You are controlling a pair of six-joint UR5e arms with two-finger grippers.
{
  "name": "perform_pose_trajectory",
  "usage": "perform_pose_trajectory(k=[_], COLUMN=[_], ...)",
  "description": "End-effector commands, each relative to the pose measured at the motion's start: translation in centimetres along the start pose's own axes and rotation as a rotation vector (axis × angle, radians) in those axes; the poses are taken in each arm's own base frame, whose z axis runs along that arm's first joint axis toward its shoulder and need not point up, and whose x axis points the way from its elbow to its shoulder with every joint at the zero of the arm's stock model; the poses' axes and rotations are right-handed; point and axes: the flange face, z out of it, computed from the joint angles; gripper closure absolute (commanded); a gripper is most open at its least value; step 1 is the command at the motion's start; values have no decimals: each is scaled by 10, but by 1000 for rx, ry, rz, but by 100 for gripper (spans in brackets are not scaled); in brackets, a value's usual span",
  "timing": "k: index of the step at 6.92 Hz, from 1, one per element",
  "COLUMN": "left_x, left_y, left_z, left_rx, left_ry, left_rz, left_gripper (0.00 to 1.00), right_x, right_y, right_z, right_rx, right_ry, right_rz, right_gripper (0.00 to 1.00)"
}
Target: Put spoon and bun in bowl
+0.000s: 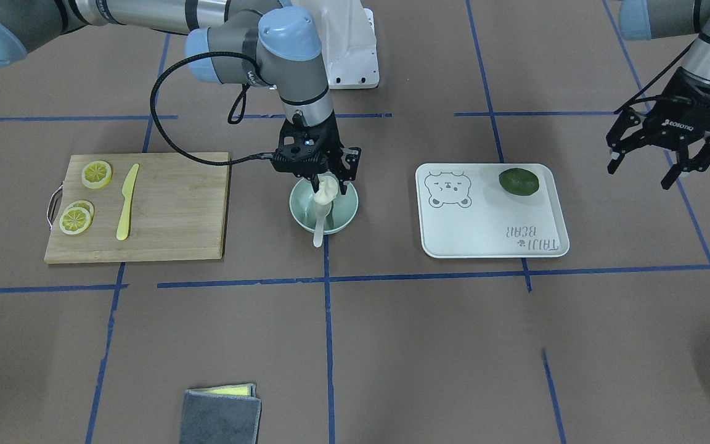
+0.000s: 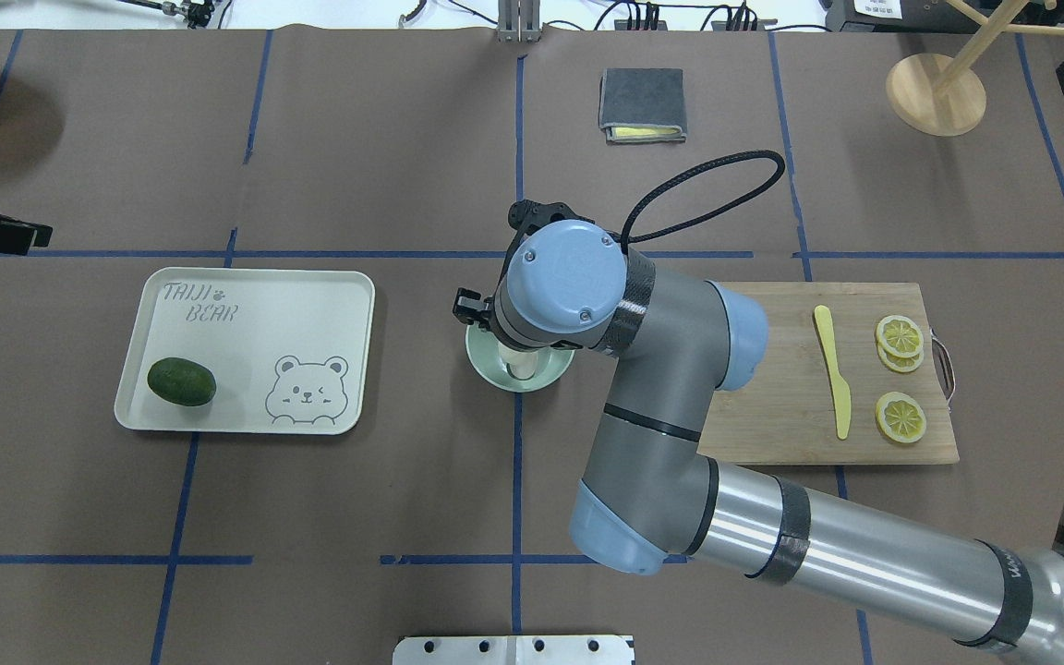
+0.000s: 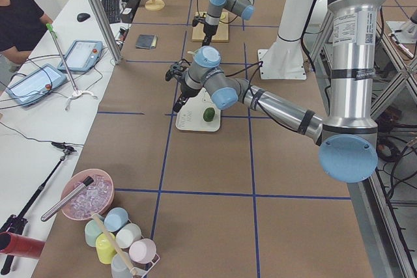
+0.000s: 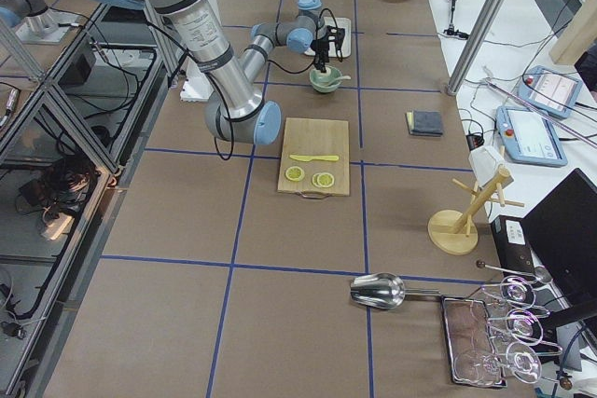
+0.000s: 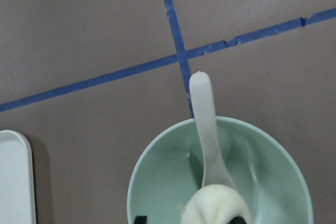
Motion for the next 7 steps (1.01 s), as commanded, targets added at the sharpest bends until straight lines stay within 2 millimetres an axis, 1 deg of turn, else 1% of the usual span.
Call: perform_pose_trajectory(k=[1,2,3,4,5,6,7], left_x=[-24,-49,-86,-132,-189,-236,-279], left_y=[31,37,38,54,72,88,105], left_z=[8,6,-3,-13,-27,-39,-51], left_rx=[-59,-67,-63,-93,-111,-118,-121], left_ry=[-34,-67,-113,-107,-85,-107,-146], left_rz=[-31,38,89,150,158,211,220], left_gripper=[1,0,0,0,0,0,0], right_x=[48,101,142,207,274,352,426], right_y=[-29,-54,-78,-113,-140,-172,-196], right_z=[-28,-54,-78,-99,-119,-139,-162], right_rx=[-4,-36,-50,-66,-67,-76,-90], right_ry=[-11,-13,-15,16,56,104,134], right_rz=[20,-5,-36,-42,-81,-178,-267], right_gripper=[0,0,0,0,0,0,0])
